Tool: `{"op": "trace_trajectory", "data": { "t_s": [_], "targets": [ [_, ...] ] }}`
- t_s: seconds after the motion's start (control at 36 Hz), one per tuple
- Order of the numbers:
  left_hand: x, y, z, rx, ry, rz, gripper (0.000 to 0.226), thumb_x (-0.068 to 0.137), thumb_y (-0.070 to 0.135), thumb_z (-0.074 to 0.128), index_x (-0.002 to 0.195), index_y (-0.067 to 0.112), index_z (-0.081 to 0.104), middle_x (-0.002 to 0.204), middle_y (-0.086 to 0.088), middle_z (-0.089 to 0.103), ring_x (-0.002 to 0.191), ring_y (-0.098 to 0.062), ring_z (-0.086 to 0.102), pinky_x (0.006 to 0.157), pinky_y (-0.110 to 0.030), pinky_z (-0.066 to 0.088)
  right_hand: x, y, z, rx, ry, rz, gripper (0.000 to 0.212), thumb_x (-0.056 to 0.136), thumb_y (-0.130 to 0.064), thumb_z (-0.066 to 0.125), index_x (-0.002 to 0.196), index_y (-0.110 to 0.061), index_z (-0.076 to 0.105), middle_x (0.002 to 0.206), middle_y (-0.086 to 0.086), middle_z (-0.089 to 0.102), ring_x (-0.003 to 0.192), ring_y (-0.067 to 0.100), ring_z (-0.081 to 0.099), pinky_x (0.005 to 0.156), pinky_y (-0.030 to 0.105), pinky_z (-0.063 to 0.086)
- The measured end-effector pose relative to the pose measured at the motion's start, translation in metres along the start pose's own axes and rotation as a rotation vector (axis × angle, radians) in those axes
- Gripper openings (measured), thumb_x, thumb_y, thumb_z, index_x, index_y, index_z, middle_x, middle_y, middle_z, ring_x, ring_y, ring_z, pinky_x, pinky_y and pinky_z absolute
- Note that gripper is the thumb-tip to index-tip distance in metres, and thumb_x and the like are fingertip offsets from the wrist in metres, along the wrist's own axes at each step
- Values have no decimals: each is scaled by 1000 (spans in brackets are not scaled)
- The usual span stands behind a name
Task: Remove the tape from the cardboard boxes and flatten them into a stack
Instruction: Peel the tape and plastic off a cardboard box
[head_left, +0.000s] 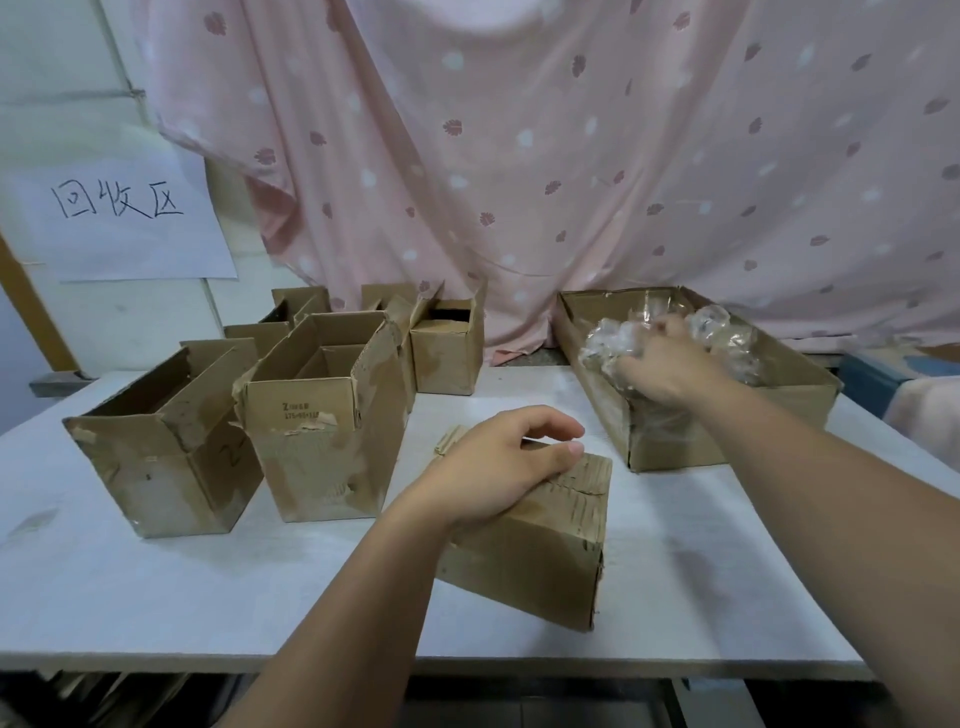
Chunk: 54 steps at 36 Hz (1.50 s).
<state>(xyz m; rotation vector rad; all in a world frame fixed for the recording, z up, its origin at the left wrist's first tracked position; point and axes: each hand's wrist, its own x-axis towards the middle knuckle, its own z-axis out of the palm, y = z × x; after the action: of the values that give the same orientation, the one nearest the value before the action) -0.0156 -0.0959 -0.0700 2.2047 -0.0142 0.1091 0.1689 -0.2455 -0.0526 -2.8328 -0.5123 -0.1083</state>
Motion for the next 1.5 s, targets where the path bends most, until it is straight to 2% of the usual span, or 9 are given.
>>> {"op": "trace_trajectory", "data": {
  "t_s": [0.19,0.36,0.5,0.64,0.78,1.08,1.19,1.39,1.5],
  "targets": [
    [-1,-2,1,-35,14,-3,15,90,38,58,104,41,63,101,22,64,97,4,59,90,-20,46,14,21,-6,-11,-129,-31,90,85,-74,24,133,-2,51,152,19,31,141,30,26,112,38,21],
    [-2,1,3,35,23,-6,20,91,39,56,110,39,63,104,24,62,97,11,54,82,-10,40,31,36,5,-5,-61,50,57,104,-37,18,131,2,50,146,24,37,134,35,37,105,34,29],
    [-3,5,2,74,29,-10,21,91,39,55,111,38,62,104,26,61,97,14,52,76,-5,37,38,20,16,-52,-62,125,57,98,-14,39,149,-4,14,145,19,40,132,33,39,111,38,24],
    [-3,7,3,65,30,-16,20,92,37,56,111,36,63,99,25,60,96,11,53,77,-7,37,36,-6,27,-484,-76,38,45,86,-3,41,127,-20,50,106,5,59,119,26,48,112,48,3],
    [-3,7,4,70,42,-16,18,91,37,56,108,36,64,93,26,60,92,11,54,73,-4,37,34,-6,19,-713,15,-1,35,83,-13,55,114,-29,59,137,9,29,127,31,23,100,40,21],
    [4,3,7,16,57,-15,13,88,31,63,99,37,64,94,21,64,90,4,59,77,-14,42,27,4,-9,20,-63,72,19,89,-20,54,80,-5,60,82,12,61,73,22,54,61,25,40],
    [4,2,7,14,52,-8,16,86,28,66,101,35,64,100,20,64,93,4,58,77,-12,42,27,11,-10,406,164,142,53,90,-42,57,119,1,60,128,19,54,114,32,53,95,35,41],
    [3,5,7,36,68,1,15,87,29,65,102,34,64,96,22,62,85,8,55,65,2,37,20,16,-4,237,468,153,18,93,-1,51,97,5,68,100,24,65,90,35,61,70,30,42],
    [4,4,8,25,84,5,12,88,30,63,99,33,65,88,20,62,83,3,57,69,-11,39,17,17,-6,315,524,231,24,91,2,49,115,3,46,93,20,58,83,35,54,66,33,38]
  ]
}}
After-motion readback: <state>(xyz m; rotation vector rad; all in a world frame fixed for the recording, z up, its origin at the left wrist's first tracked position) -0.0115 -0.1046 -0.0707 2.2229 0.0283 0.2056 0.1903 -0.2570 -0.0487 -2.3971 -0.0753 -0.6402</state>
